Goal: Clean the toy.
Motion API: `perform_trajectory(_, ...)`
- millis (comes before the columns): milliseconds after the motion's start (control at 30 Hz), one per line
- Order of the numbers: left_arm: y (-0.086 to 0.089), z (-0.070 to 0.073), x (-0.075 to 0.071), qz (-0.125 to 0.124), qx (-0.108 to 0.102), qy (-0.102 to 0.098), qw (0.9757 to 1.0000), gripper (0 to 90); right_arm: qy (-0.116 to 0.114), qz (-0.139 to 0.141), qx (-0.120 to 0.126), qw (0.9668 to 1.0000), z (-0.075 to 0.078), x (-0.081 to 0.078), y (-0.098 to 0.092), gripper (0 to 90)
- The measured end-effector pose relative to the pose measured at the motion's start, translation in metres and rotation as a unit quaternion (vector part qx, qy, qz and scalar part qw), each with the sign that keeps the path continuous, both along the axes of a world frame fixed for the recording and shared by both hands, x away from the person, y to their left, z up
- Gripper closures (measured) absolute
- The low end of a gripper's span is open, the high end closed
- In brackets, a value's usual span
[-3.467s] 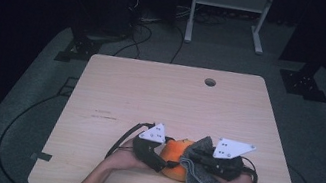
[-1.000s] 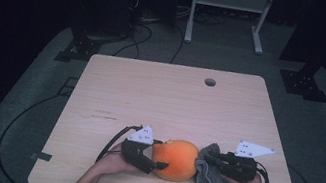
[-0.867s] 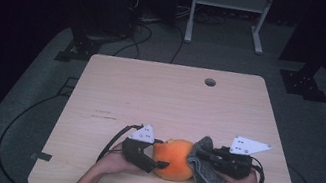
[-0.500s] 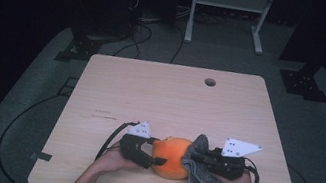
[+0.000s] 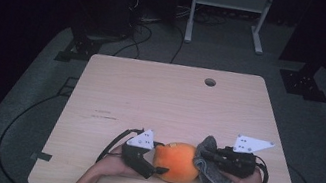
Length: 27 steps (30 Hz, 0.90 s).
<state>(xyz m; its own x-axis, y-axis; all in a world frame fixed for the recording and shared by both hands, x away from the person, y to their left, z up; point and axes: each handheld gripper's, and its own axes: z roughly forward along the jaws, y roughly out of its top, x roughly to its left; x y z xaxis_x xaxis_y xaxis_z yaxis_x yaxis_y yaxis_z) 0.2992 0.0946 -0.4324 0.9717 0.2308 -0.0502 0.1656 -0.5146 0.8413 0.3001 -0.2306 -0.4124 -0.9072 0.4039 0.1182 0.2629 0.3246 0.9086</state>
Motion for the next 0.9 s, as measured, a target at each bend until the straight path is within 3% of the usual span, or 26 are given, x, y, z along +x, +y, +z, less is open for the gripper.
perform_trajectory(67, -0.001, 0.002, 0.003, 0.016, 0.002, 0.017, 0.9997, 14.0, -0.006, 0.012, -0.002, 0.9999, 0.007, 0.001, 0.009, 80.1)
perform_trajectory(100, -0.002, 0.003, 0.007, 0.026, 0.002, 0.039, 0.9989, 9.0, -0.006, 0.015, -0.012, 0.9998, 0.007, 0.002, 0.012, 80.1)
perform_trajectory(133, -0.003, 0.003, 0.013, 0.037, -0.002, 0.081, 0.996, 7.7, -0.002, 0.015, -0.019, 0.9997, 0.005, 0.002, 0.014, 80.1)
perform_trajectory(200, -0.006, 0.001, 0.017, 0.03, -0.001, 0.097, 0.9949, 9.5, 0.01, 0.012, -0.016, 0.9998, 0.0, 0.004, 0.015, 80.1)
perform_trajectory(300, -0.01, 0.004, 0.014, 0.025, -0.006, 0.057, 0.9981, 26.7, 0.016, 0.002, -0.006, 0.9998, -0.003, 0.003, 0.008, 80.3)
perform_trajectory(367, -0.014, 0.01, 0.012, 0.017, -0.01, 0.009, 0.9998, 33.7, 0.016, 0.0, -0.002, 0.9999, -0.002, 0.003, 0.004, 80.5)
perform_trajectory(433, -0.02, 0.017, 0.013, 0.022, -0.006, -0.056, 0.9982, 35.8, 0.006, -0.008, -0.014, 0.9999, 0.004, 0.006, 0.003, 80.6)
perform_trajectory(467, -0.021, 0.018, 0.015, 0.021, -0.007, -0.066, 0.9975, 35.6, -0.003, -0.014, -0.019, 0.9997, 0.008, 0.008, 0.004, 80.6)
perform_trajectory(500, -0.021, 0.019, 0.018, 0.021, -0.014, -0.063, 0.9977, 33.8, -0.007, -0.017, -0.018, 0.9997, 0.011, 0.01, 0.004, 80.6)
perform_trajectory(600, -0.019, 0.014, 0.031, 0.028, -0.016, 0.009, 0.9994, 18.2, -0.004, -0.023, -0.032, 0.9992, 0.011, 0.019, 0.005, 80.7)
perform_trajectory(633, -0.018, 0.011, 0.032, 0.029, -0.018, 0.018, 0.9992, 19.0, 0.004, -0.022, -0.047, 0.9986, 0.007, 0.022, 0.007, 80.7)
perform_trajectory(667, -0.016, 0.009, 0.031, 0.029, -0.025, 0.011, 0.9992, 22.8, 0.008, -0.02, -0.057, 0.9982, 0.003, 0.024, 0.009, 80.7)
perform_trajectory(733, -0.012, 0.006, 0.028, 0.031, -0.033, 0.007, 0.999, 26.8, 0.011, -0.017, -0.042, 0.9989, 0.003, 0.023, 0.01, 80.7)
perform_trajectory(800, -0.011, 0.006, 0.025, 0.026, -0.035, 0.001, 0.9991, 28.6, -0.003, -0.012, -0.049, 0.9987, 0.009, 0.02, 0.016, 80.7)
perform_trajectory(900, -0.012, 0.007, 0.02, 0.019, -0.024, -0.024, 0.9992, 29.9, -0.024, 0.007, -0.075, 0.9969, 0.023, 0.015, 0.033, 80.8)
